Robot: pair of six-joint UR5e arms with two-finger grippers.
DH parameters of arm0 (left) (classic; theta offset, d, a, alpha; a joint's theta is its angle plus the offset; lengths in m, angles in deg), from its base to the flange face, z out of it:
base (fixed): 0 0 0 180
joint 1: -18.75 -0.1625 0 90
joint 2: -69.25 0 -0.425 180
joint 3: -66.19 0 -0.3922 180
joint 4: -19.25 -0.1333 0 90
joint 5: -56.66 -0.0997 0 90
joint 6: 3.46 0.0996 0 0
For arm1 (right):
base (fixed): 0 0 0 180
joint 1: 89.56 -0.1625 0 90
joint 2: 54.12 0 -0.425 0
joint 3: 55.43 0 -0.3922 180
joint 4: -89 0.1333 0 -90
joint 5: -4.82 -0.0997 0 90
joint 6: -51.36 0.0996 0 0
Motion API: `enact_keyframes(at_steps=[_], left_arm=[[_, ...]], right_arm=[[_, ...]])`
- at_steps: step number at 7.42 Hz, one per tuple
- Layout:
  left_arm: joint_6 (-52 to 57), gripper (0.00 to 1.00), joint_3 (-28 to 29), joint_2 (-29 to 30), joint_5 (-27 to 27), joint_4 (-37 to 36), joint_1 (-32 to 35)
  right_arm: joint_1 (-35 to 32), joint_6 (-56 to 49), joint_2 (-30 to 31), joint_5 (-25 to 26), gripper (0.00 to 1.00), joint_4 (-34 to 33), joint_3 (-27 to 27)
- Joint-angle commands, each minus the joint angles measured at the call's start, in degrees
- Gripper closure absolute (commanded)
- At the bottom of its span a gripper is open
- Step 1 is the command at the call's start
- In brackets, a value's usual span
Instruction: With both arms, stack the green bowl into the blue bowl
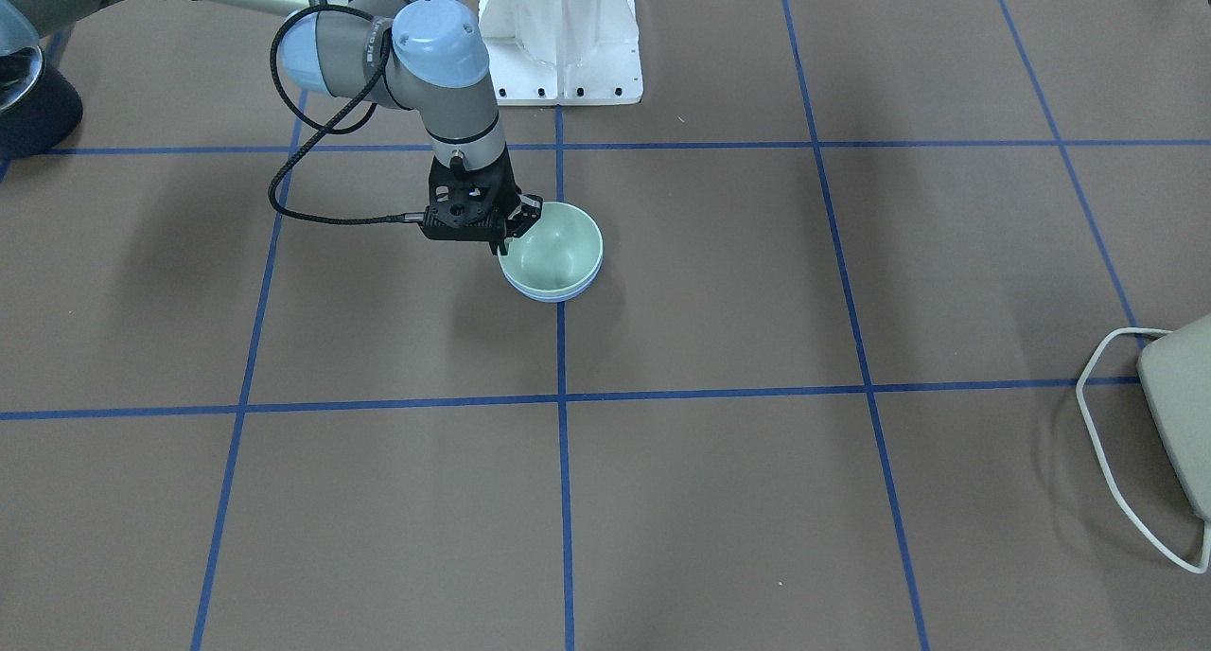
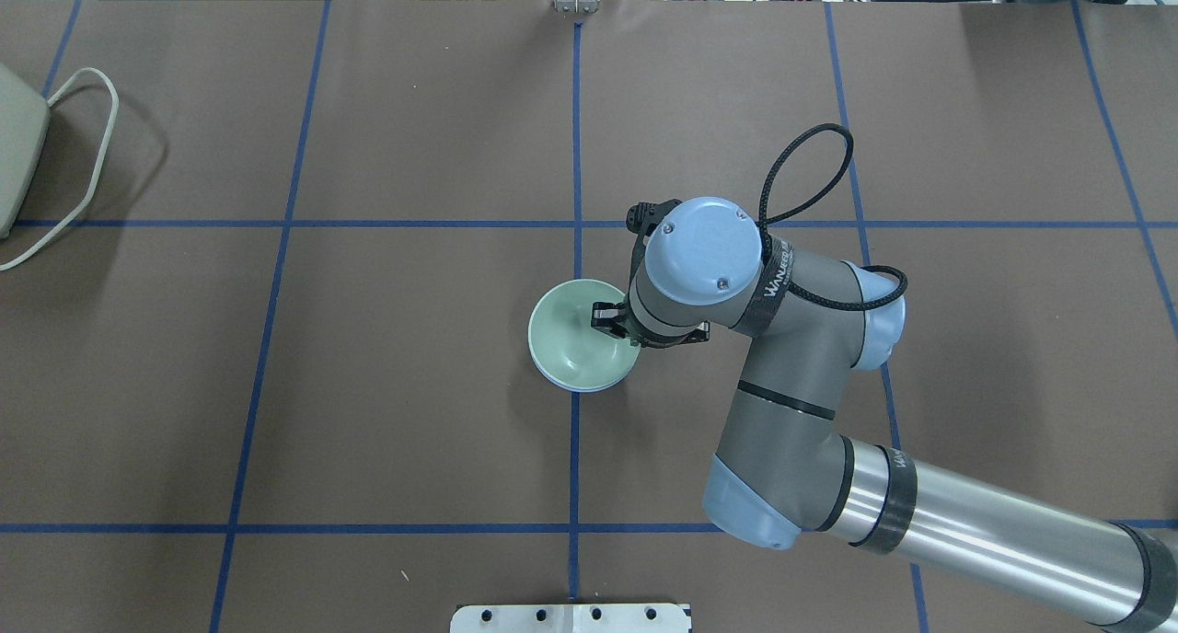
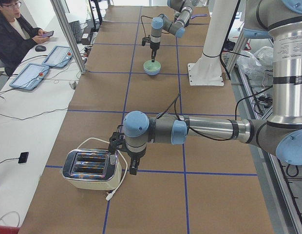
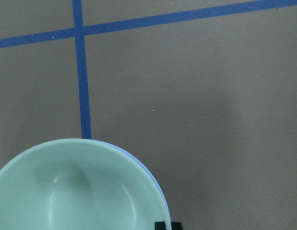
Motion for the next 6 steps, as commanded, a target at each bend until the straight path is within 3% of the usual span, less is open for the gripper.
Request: enact_keyframes(at_steps=[1, 4, 6], left_arm=[[0.0, 0.02, 0.0, 0.0, 0.0, 0.0, 0.0], [-0.1, 0.02, 0.1, 0.0, 0.0, -0.1, 0.0], [-0.1, 0.02, -0.1, 0.0, 0.0, -0.3, 0.0]], right_arm=[[-0.1, 0.0, 0.1, 0.4, 0.0, -0.1, -1.2], [-8.5, -4.5, 0.7, -5.5, 0.0, -2.1, -3.7], [-19.6, -21.4, 3.8, -11.0, 0.0, -5.3, -3.3]])
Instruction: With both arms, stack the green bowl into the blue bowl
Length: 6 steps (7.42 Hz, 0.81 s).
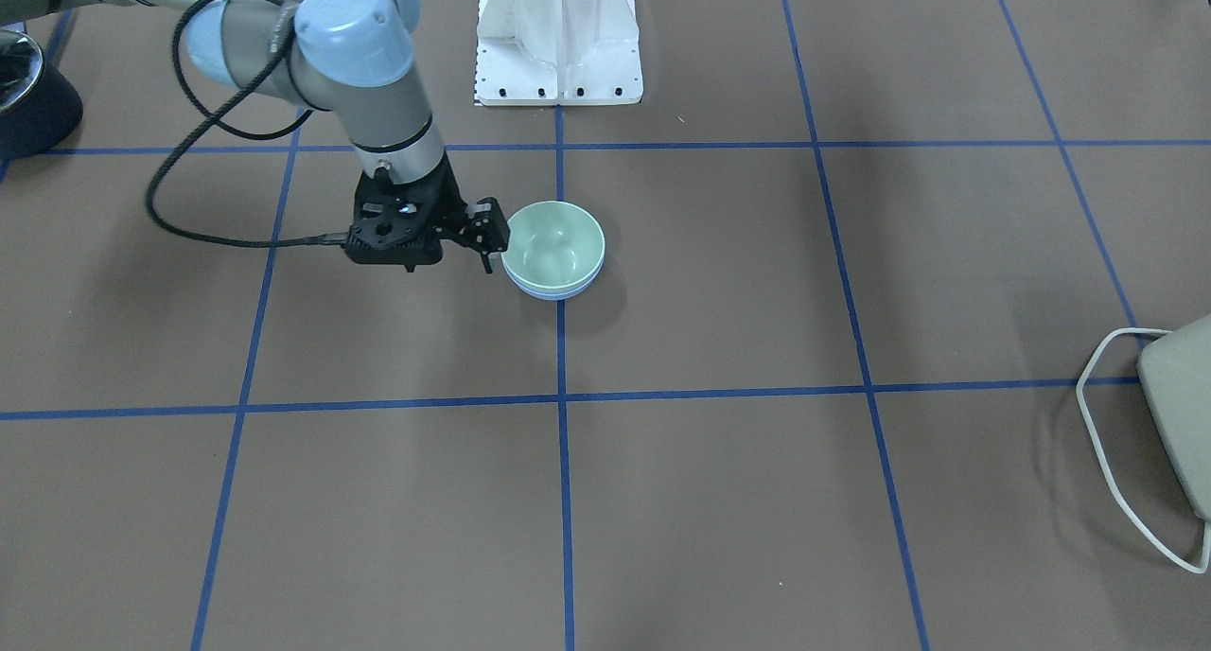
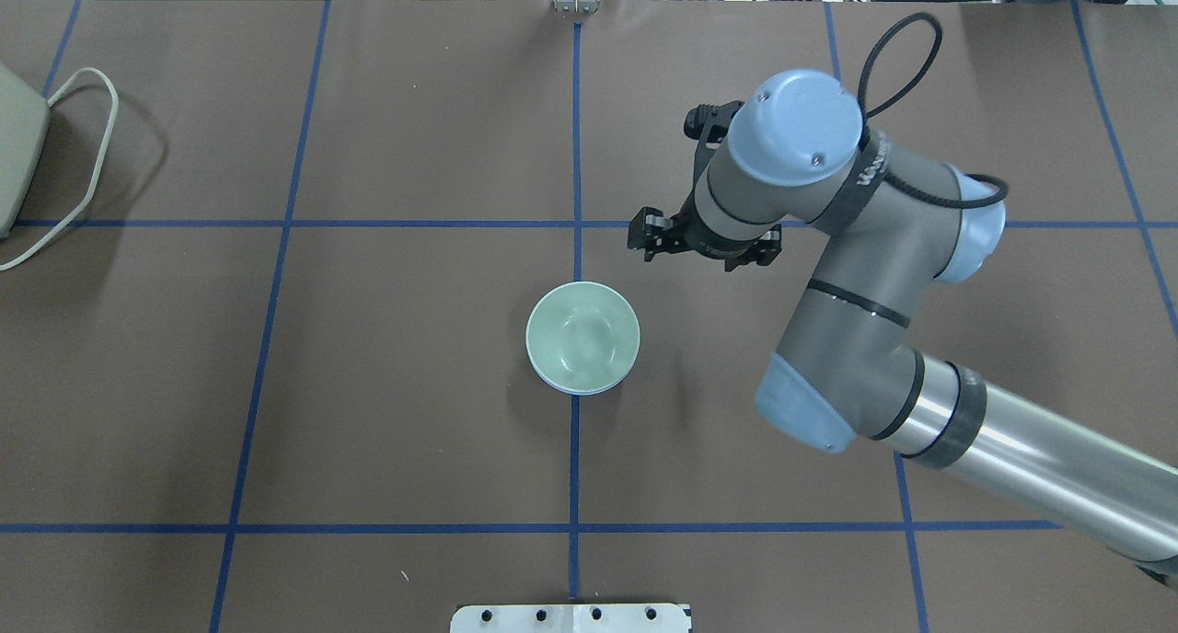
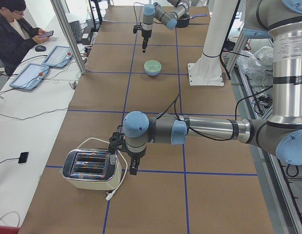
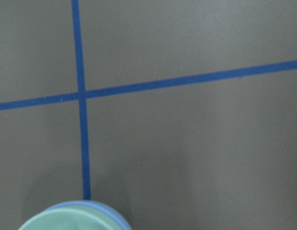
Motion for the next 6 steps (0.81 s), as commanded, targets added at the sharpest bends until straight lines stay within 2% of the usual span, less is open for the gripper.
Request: enact_keyframes(at_steps=[1, 2, 3, 6], left_arm=[[-0.1, 0.02, 0.6, -0.1, 0.0, -0.3, 0.0], [0.1, 0.01, 3.3, -0.1, 0.3, 0.2, 0.0], [0.1, 0.02, 3.2, 0.0, 0.4, 0.2, 0.1], [-0.1, 0.02, 1.7, 0.0, 0.4, -0.1, 0.0]], right_arm=[[-12.9, -19.8, 5.3, -7.6, 0.0, -1.6, 0.3], [-17.9, -28.3, 9.0, -10.4, 0.0, -1.6, 0.3], [-22.3, -36.6, 13.8, -11.4, 0.0, -2.0, 0.4], [-38.3, -63.7, 31.5, -11.3, 0.0, -1.3, 0.5]])
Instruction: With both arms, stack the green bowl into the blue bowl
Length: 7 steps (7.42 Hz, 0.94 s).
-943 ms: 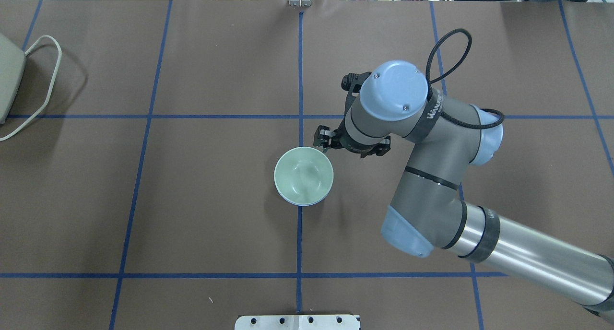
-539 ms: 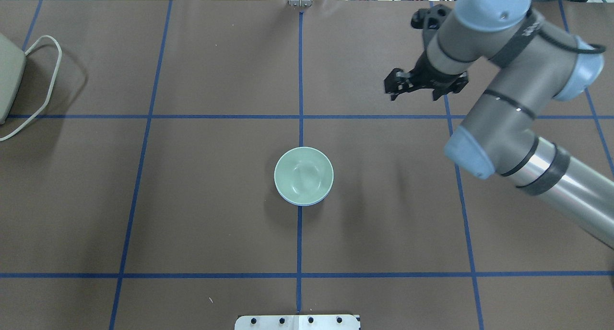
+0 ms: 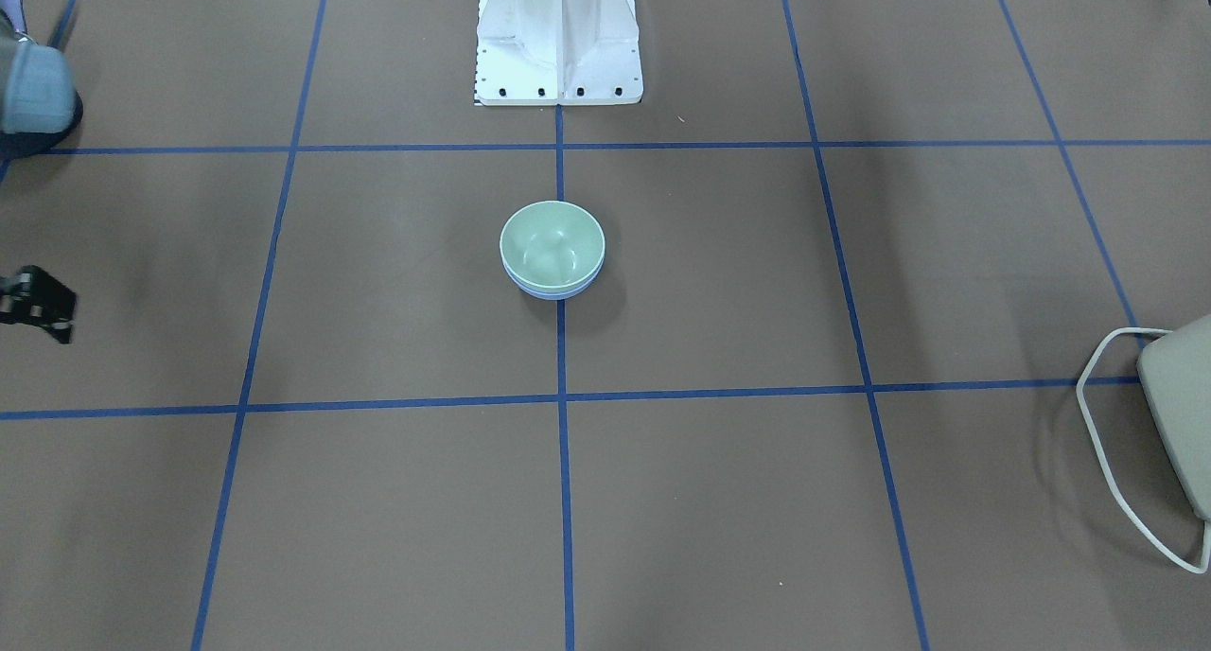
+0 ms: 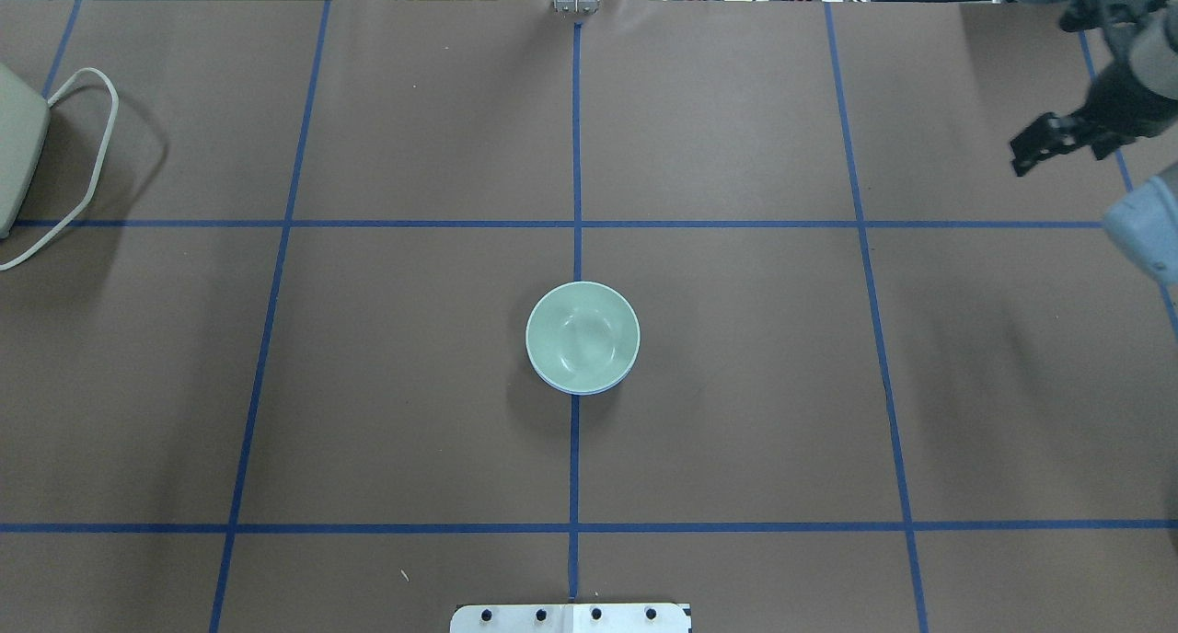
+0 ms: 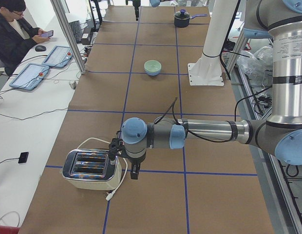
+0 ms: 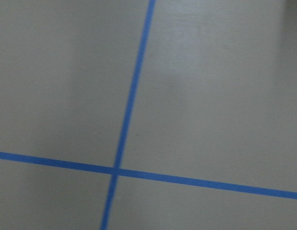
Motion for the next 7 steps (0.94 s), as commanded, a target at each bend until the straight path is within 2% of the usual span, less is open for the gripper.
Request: enact_keyframes(at_steps=[1, 3, 7], left_arm=[[0.3, 0.02, -0.9, -0.4, 0.0, 0.0, 0.0], [0.4, 0.02, -0.9, -0.5, 0.0, 0.1, 0.0], [0.3, 0.02, -0.9, -0.4, -0.5, 0.2, 0.0]], right_arm=[[-12.6, -17.7, 10.7, -0.2, 0.0, 0.2, 0.0], [-15.9, -18.5, 15.9, 0.0, 0.0, 0.3, -0.1], [-15.9, -17.8, 16.4, 0.0, 0.0, 0.3, 0.1]])
